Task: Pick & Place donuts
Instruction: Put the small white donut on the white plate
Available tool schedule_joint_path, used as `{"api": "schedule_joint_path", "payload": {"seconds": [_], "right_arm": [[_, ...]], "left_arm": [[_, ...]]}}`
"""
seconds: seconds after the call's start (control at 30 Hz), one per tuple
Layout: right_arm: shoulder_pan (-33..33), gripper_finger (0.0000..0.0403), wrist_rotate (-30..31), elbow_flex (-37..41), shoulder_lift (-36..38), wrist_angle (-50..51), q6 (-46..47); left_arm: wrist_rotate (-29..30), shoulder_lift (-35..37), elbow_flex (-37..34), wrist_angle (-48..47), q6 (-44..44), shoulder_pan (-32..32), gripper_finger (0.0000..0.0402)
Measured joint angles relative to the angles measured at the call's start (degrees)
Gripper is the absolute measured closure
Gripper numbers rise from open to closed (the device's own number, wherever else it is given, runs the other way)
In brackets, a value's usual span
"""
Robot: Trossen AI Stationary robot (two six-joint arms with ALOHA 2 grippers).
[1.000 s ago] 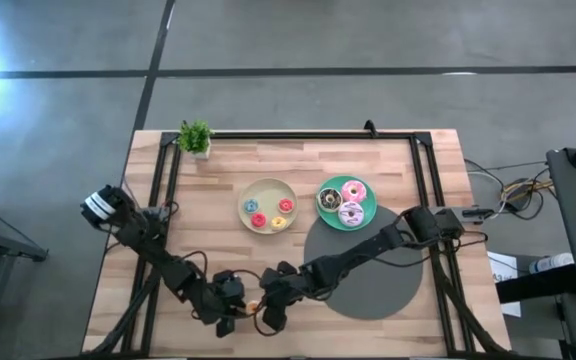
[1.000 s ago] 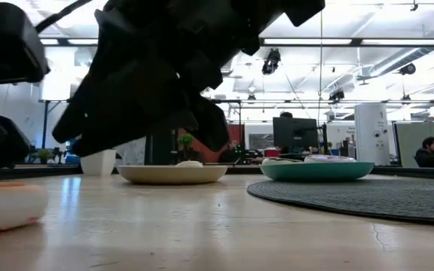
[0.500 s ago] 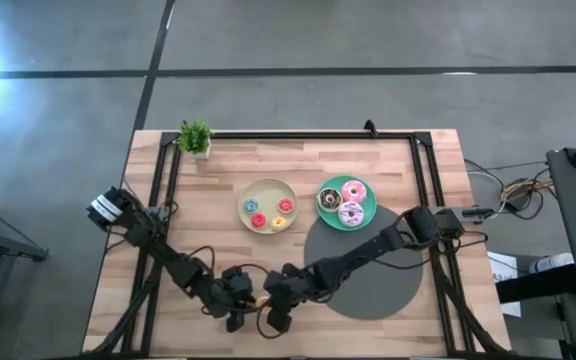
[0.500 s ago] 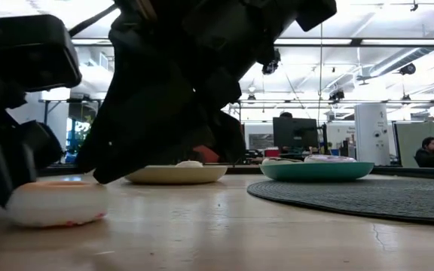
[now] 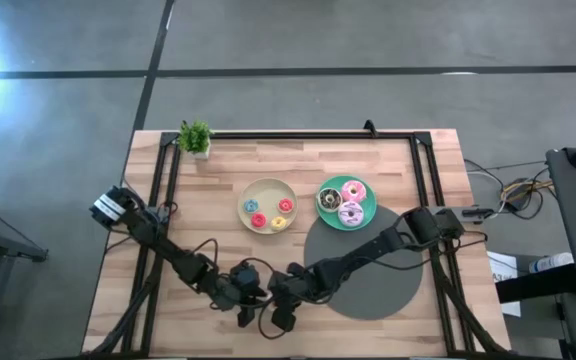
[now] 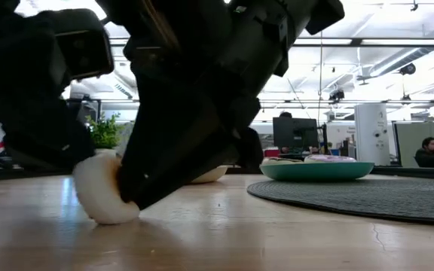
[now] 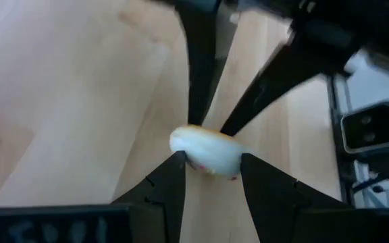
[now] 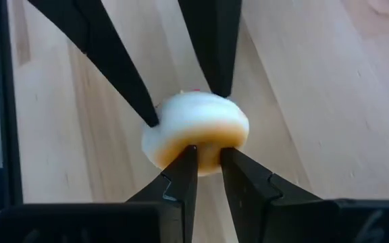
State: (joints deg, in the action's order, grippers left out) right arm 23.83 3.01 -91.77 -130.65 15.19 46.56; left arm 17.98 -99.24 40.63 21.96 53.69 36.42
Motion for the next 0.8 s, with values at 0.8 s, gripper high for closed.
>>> {"api": "schedule_joint_path", "payload": {"seconds": [0.8], "right_arm": [[4.04,0.0339,6.9,0.5,5.62,24.04,2.39]], "left_arm": [[-4.48,-7.23,8.47,1.74,-8.04,-3.95,0.0284]]}}
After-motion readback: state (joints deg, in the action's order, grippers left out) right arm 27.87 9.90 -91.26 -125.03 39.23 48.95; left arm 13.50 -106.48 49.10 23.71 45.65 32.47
